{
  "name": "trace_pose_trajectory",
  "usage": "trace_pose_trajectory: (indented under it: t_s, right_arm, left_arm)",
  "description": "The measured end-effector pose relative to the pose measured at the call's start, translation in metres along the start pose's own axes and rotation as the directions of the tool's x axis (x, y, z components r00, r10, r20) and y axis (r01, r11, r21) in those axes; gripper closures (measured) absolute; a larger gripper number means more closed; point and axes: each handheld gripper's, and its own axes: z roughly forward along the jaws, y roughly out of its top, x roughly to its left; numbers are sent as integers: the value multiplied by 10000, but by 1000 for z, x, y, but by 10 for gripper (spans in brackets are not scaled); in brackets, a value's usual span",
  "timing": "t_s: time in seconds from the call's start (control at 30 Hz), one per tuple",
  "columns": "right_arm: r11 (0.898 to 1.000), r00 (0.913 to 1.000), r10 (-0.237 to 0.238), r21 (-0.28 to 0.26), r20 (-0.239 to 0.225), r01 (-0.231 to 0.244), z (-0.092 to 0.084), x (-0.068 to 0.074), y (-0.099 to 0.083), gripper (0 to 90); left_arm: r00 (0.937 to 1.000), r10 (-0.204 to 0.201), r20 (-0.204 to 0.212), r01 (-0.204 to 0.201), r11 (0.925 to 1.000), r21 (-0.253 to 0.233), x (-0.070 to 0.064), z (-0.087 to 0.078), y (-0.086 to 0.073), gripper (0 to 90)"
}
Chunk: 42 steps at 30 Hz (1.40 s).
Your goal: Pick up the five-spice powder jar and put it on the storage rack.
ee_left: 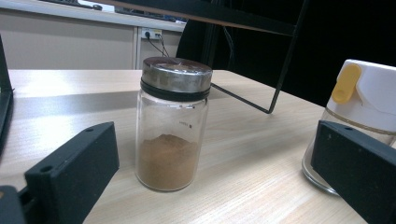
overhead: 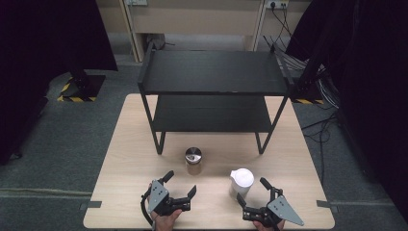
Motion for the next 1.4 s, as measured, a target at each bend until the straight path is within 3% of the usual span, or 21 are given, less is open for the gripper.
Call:
trace_pose_trajectory:
  t_s: [0.4,0.63,0.87,1.4]
  right_arm:
    - [10000,10000,38,-17,19,-38,0,0,0,5]
    - [10000,10000,52,-25,16,-52,0,0,0,4]
    - [10000,10000,52,-39,21,-52,0,0,-1,4]
    - [9999,10000,73,-86,32,-73,-1,0,-1,4]
  left_arm:
    - [10000,-49,25,49,10000,-29,1,0,1,1]
    - [9997,138,222,-137,9999,-44,3,5,8,1]
    - [9980,511,378,-511,9987,-11,2,15,19,1]
    - [9965,743,371,-760,9961,458,10,43,34,1]
